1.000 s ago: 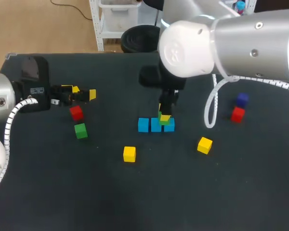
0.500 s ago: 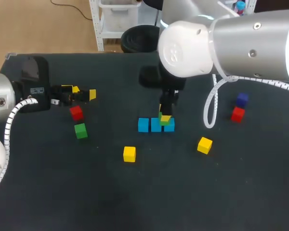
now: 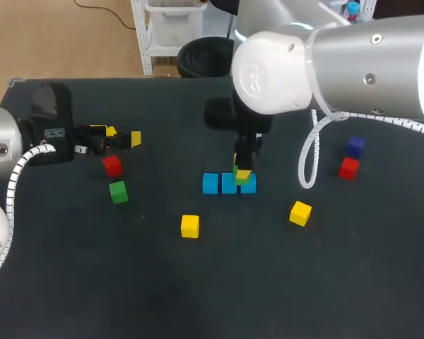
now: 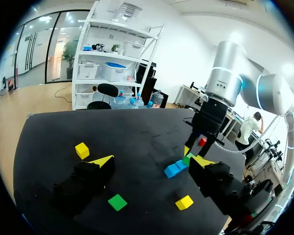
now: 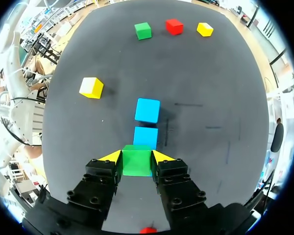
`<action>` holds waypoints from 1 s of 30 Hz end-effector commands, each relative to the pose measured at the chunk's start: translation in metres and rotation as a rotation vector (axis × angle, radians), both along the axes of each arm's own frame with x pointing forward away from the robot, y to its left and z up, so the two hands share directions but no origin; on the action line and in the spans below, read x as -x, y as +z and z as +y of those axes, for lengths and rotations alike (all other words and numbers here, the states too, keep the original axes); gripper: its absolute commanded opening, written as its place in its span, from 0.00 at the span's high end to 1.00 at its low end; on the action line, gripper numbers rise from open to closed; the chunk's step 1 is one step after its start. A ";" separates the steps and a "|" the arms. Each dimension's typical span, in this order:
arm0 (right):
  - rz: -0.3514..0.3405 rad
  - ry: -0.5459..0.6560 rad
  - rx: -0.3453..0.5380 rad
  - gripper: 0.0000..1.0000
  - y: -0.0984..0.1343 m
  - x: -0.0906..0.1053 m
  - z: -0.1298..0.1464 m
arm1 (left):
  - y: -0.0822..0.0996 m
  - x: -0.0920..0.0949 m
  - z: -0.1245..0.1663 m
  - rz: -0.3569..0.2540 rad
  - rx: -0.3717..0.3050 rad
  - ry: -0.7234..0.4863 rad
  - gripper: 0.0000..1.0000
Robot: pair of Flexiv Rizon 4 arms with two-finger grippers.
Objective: Place the blue cubes, place green cubes on the blue cubes, place the yellow cubes on the green cubes, then place the red cubes on the yellow cubes, and place purple cube on the red cubes.
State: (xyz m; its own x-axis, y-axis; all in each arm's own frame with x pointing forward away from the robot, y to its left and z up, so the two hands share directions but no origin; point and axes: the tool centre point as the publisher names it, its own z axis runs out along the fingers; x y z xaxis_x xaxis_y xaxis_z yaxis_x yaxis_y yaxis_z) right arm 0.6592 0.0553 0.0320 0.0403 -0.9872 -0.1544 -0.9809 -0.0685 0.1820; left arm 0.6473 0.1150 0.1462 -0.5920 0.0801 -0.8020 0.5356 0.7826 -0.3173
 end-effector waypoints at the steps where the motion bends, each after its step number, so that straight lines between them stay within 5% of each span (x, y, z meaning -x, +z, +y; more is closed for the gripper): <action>1: 0.002 -0.001 0.000 1.00 0.000 0.000 0.000 | -0.001 0.000 0.002 -0.005 0.008 -0.004 0.00; 27: 0.002 -0.008 0.004 1.00 -0.002 -0.003 -0.002 | -0.001 0.000 0.002 -0.005 0.008 -0.004 0.00; 29: 0.002 -0.010 0.003 0.93 -0.002 -0.003 -0.001 | -0.001 0.000 0.002 -0.005 0.008 -0.004 0.00; 30: 0.002 -0.010 0.002 0.81 -0.002 -0.003 -0.001 | -0.001 0.000 0.002 -0.005 0.008 -0.004 0.00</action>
State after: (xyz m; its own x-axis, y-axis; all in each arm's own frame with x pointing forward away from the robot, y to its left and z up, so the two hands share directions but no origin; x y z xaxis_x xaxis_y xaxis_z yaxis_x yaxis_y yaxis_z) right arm 0.6616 0.0539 0.0304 0.0311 -0.9879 -0.1517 -0.9811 -0.0591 0.1840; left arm 0.6473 0.1150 0.1462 -0.5920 0.0800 -0.8020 0.5357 0.7826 -0.3173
